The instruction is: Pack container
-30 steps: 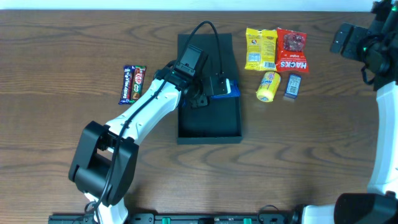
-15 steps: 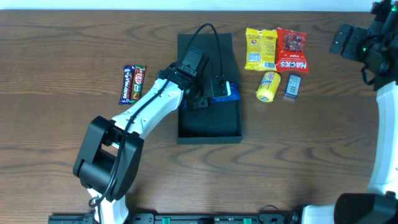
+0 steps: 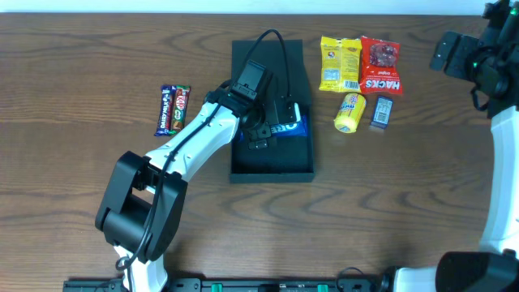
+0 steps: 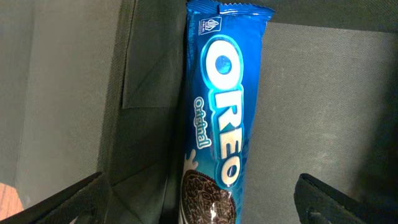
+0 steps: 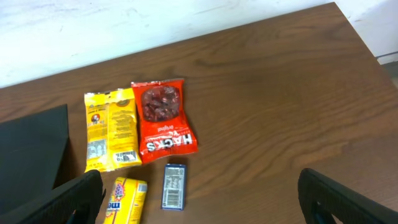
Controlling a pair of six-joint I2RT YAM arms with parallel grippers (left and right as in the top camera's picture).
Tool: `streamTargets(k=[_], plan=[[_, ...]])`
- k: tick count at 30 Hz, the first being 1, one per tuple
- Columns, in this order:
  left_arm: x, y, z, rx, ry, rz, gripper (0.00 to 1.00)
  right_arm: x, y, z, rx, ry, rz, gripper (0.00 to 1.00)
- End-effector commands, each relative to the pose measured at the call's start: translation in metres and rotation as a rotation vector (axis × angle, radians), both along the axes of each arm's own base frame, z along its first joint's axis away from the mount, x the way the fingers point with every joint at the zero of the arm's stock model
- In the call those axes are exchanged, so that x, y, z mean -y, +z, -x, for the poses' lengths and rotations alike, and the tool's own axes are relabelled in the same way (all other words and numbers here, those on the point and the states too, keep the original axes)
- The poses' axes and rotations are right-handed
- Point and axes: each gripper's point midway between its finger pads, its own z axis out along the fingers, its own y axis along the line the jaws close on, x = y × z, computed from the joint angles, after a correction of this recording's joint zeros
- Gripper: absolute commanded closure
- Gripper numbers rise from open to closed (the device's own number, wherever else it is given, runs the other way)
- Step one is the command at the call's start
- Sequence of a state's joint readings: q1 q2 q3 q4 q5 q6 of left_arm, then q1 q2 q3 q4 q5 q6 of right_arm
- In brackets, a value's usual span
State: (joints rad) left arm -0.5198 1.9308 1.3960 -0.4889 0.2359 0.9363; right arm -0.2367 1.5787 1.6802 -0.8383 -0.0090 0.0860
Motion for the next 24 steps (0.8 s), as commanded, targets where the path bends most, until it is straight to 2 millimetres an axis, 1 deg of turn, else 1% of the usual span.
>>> streamTargets(k=[1, 2, 3, 4, 5, 6, 9, 14, 16, 18, 20, 22, 24], plan=[[0.0, 0.019, -0.007, 0.024, 0.062, 0.032, 0.04, 0.001, 0.009, 0.005, 0.017, 0.008, 0.011, 0.01], [-0.002, 0.022, -0.008, 0.026, 0.094, 0.038, 0.0, 0.001, 0.009, 0.005, 0.017, 0.008, 0.011, 0.01], [-0.004, 0.026, -0.01, 0.03, 0.127, 0.042, 0.32, 0.001, 0.009, 0.005, 0.016, 0.008, 0.011, 0.01], [-0.006, 0.03, -0.012, 0.03, 0.169, 0.05, 0.67, 0.001, 0.009, 0.005, 0.016, 0.008, 0.011, 0.01], [-0.007, 0.034, -0.012, 0.024, 0.211, 0.065, 0.87, 0.001, 0.009, 0.005, 0.017, 0.009, 0.01, 0.01], [-0.007, 0.037, -0.012, 0.017, 0.238, 0.081, 0.94, 0.0, 0.009, 0.005, 0.019, 0.015, 0.005, 0.01], [-0.006, 0.055, -0.013, 0.012, 0.325, 0.145, 0.94, -0.004, 0.009, 0.004, 0.023, 0.033, -0.01, 0.01], [-0.005, 0.1, -0.016, 0.063, 0.404, 0.263, 0.94, -0.006, 0.008, 0.004, 0.022, 0.039, -0.015, 0.01], [-0.009, 0.114, -0.02, 0.076, 0.449, 0.307, 0.94, -0.006, 0.006, 0.003, 0.016, 0.041, -0.019, 0.01], [-0.019, 0.118, -0.026, 0.053, 0.537, 0.347, 0.94, -0.006, 0.001, 0.002, 0.001, 0.042, -0.024, 0.01], [-0.035, 0.116, -0.033, 0.005, 0.661, 0.388, 0.94, -0.007, -0.009, -0.001, -0.025, 0.046, -0.032, 0.01], [-0.052, 0.113, -0.039, -0.042, 0.774, 0.419, 0.94, -0.014, -0.023, -0.007, -0.056, 0.077, -0.068, 0.01], [-0.061, 0.111, -0.039, -0.08, 0.797, 0.434, 0.94, -0.025, -0.039, -0.014, -0.087, 0.119, -0.115, 0.01]])
